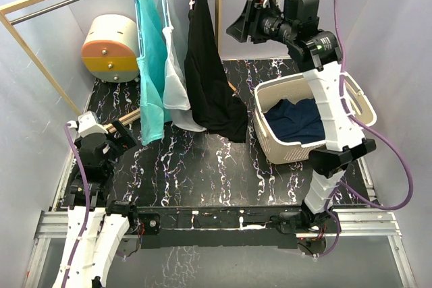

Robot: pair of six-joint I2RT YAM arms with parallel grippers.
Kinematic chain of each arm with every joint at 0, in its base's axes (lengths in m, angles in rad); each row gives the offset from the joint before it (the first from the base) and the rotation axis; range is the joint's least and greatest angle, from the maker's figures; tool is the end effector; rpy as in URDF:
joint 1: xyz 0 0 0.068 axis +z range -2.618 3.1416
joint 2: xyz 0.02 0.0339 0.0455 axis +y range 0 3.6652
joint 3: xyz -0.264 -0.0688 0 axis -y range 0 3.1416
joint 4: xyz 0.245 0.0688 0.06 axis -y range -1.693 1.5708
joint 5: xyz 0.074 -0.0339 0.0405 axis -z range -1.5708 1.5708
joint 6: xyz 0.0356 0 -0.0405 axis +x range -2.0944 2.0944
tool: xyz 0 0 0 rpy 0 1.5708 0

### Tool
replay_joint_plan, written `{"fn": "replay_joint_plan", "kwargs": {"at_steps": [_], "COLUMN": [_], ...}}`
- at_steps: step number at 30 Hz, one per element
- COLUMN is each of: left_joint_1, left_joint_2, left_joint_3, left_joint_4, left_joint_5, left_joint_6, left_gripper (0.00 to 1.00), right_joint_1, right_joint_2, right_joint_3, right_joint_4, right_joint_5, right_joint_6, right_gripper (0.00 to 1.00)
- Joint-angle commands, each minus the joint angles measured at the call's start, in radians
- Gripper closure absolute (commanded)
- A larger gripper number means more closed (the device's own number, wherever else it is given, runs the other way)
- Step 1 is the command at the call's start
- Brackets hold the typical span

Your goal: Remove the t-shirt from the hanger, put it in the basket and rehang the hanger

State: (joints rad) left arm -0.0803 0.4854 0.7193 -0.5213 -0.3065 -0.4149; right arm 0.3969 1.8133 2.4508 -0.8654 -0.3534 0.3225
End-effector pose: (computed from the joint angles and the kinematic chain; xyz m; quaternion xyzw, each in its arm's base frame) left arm 0.1149 0.0015 0.3212 -0.2219 0.7654 -0.0264 0.6035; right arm 0.3173 0.1463 0.5395 -0.1379 0.7661 0.3444 0.5248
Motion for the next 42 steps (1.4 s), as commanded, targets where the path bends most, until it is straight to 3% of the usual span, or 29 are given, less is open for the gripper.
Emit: {"fn": "replay_joint_plan", "kwargs": {"at_steps": [1, 6, 19, 35, 42], "left_joint_1": [0.004, 0.004, 0.004, 0.004, 0.003], "left_joint_2": [0.009, 0.012, 0.016, 0.019, 0.021], "left_joint_3": [-0.003, -0.002, -0.004, -0.006, -0.006], "left_joint_4": [0.019, 0.022, 0.028, 0.03, 0.032], "left_joint_5": [0.01, 0.016, 0.036, 0.044, 0.047], "left_joint_6": [0.01, 0.011, 0.016, 0.019, 0.019], "left_gripper": [0.07, 0.07, 0.08, 0.08, 0.08], "right_joint_1": [0.052, 0.149, 0.31, 0.363, 0.368], "right_joint_2": [0.018, 0.028, 0.125, 0.17, 0.218], "right_joint_3": [-0.012, -0.028, -0.014, 0.005, 0.045], "right_joint_4": [0.121, 0.224, 0.292, 0.35, 0.336], "right_joint_5": [0.154, 0.3, 0.553, 0.635, 0.741], "right_joint_6": [0.016, 0.001, -0.102, -0.123, -0.136], "right_gripper": [0.43, 0.39, 0.38, 0.41, 0.45]}}
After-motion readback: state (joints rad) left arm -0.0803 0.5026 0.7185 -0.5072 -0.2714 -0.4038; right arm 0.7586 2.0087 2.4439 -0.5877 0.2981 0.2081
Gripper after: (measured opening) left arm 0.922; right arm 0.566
